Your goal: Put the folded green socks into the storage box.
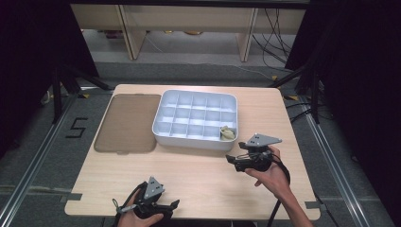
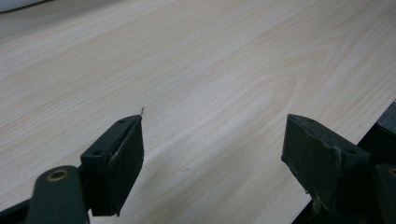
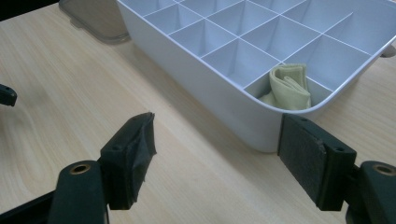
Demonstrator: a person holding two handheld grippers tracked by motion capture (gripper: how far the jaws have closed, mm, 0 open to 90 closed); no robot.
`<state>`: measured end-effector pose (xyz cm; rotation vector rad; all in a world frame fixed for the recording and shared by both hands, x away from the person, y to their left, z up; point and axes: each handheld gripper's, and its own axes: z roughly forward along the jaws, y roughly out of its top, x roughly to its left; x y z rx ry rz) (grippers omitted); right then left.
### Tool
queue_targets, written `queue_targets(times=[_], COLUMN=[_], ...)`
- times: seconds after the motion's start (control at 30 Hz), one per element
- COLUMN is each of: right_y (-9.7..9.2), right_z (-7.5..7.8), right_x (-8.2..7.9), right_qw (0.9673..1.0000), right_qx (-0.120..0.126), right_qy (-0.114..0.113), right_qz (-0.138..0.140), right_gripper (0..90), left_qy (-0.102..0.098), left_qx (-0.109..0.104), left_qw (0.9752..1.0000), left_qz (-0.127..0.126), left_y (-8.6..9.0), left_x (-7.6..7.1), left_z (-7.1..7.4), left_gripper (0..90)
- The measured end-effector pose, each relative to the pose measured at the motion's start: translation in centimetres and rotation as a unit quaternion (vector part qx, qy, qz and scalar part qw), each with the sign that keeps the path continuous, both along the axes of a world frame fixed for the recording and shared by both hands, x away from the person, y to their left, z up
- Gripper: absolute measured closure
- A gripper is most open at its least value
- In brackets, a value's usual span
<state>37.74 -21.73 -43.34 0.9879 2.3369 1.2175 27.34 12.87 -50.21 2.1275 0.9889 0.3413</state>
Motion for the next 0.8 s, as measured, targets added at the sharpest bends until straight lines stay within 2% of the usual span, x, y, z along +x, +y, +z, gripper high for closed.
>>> queue_targets(times=[0.07, 0.1, 0.13, 0.17, 0.2, 0.23, 0.3, 0.33, 0.37, 0.43, 0.57, 0.6, 0.63, 0.67, 0.7, 0.73, 0.8], right_y=[0.0, -0.2, -0.3, -0.3, -0.3, -0.4, -0.5, -0.4, -0.5, -0.5, -0.6, -0.5, -0.6, -0.5, -0.4, -0.5, -0.5], right_z=[-0.1, -0.1, -0.2, -0.3, -0.3, -0.3, -0.4, -0.4, -0.5, -0.6, -0.7, -0.7, -0.8, -0.9, -0.9, -1.0, -1.1], right_x=[-0.3, -0.2, -0.3, -0.5, -0.8, -0.8, -0.9, -1.1, -1.1, -1.3, -1.6, -1.9, -1.8, -1.8, -2.2, -2.0, -2.2], right_qw=[0.9999, 1.0, 1.0, 1.0, 0.9998, 0.9999, 1.0, 0.9999, 0.9999, 0.9998, 0.9998, 0.9997, 0.9999, 0.9997, 0.9997, 0.9998, 0.9997], right_qx=[0.006, -0.001, 0.0, 0.003, 0.008, 0.005, 0.007, 0.009, 0.008, 0.015, 0.01, 0.016, 0.012, 0.014, 0.017, 0.008, 0.009], right_qy=[0.007, 0.002, 0.001, 0.003, 0.015, 0.012, 0.002, 0.012, 0.008, 0.014, 0.012, 0.02, 0.002, 0.008, 0.017, 0.003, 0.008], right_qz=[-0.006, 0.005, 0.001, -0.002, -0.006, -0.001, 0.002, 0.001, 0.003, 0.006, 0.007, 0.005, 0.012, 0.021, 0.006, 0.02, 0.023], right_gripper=[28.2, 28.1, 27.9, 27.7, 27.4, 27.2, 26.5, 25.9, 25.2, 24.8, 23.0, 22.6, 21.9, 21.5, 21.3, 20.9, 19.8], left_qy=[0.0, -0.001, 0.002, 0.005, 0.002, 0.0, 0.001, 0.003, 0.003, 0.003, 0.003, 0.003, 0.003, 0.003, 0.003, 0.003, 0.003], left_qx=[-0.01, -0.011, -0.017, 0.005, -0.001, -0.01, -0.014, 0.001, -0.005, -0.003, 0.001, 0.0, 0.001, 0.0, 0.001, -0.001, -0.001], left_qw=[0.9999, 0.9998, 0.9998, 1.0, 1.0, 0.9999, 0.9998, 1.0, 1.0, 1.0, 1.0, 1.0, 1.0, 1.0, 1.0, 1.0, 1.0], left_qz=[0.013, 0.014, 0.012, -0.003, 0.003, 0.012, 0.011, -0.002, 0.003, 0.002, -0.001, -0.001, -0.002, -0.001, -0.002, -0.003, -0.003], left_y=[-0.1, -0.2, -0.2, 0.1, 0.0, -0.2, -0.2, 0.0, -0.1, 0.0, 0.0, 0.0, 0.0, 0.0, 0.0, 0.0, 0.0], left_x=[0.0, 0.0, -0.1, 0.0, 0.0, 0.0, -0.1, 0.0, -0.1, -0.1, 0.0, -0.1, -0.1, -0.1, -0.1, 0.0, 0.0], left_z=[-0.1, -0.1, -0.1, 0.0, 0.0, -0.1, -0.1, 0.0, 0.0, 0.0, 0.0, 0.0, 0.0, 0.0, 0.0, 0.0, 0.0], left_gripper=[20.3, 20.3, 20.3, 20.3, 20.3, 20.3, 20.3, 20.3, 20.3, 20.3, 20.3, 20.3, 20.3, 20.3, 20.3, 20.3, 20.3])
